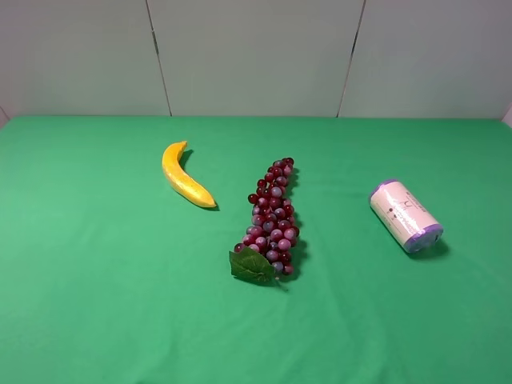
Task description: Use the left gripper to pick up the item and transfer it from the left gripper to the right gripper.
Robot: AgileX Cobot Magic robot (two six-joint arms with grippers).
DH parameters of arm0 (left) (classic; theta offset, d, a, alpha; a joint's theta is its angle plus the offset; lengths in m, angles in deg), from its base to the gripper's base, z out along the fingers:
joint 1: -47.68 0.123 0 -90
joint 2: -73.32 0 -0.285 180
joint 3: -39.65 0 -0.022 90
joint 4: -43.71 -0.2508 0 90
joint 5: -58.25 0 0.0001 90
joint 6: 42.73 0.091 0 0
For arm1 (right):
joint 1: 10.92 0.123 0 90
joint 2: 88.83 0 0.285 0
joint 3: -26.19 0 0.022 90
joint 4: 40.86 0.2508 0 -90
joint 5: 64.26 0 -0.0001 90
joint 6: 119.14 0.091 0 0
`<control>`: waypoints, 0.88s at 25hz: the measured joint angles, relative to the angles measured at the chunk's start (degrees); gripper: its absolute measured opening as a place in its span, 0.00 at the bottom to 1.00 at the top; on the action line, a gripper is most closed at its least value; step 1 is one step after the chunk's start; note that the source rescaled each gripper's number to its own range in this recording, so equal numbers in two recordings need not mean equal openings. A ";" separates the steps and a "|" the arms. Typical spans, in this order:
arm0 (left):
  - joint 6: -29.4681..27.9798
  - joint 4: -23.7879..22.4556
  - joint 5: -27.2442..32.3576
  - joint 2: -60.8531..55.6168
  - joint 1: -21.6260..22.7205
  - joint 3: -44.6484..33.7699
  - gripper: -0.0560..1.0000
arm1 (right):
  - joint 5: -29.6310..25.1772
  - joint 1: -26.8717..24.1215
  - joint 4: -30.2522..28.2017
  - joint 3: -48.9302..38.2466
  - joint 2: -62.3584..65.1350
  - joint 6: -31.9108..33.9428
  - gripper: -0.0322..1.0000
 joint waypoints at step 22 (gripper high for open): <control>0.00 0.00 0.00 0.00 0.00 0.00 1.00 | 5.76 -0.20 -0.51 -7.38 15.11 -2.75 1.00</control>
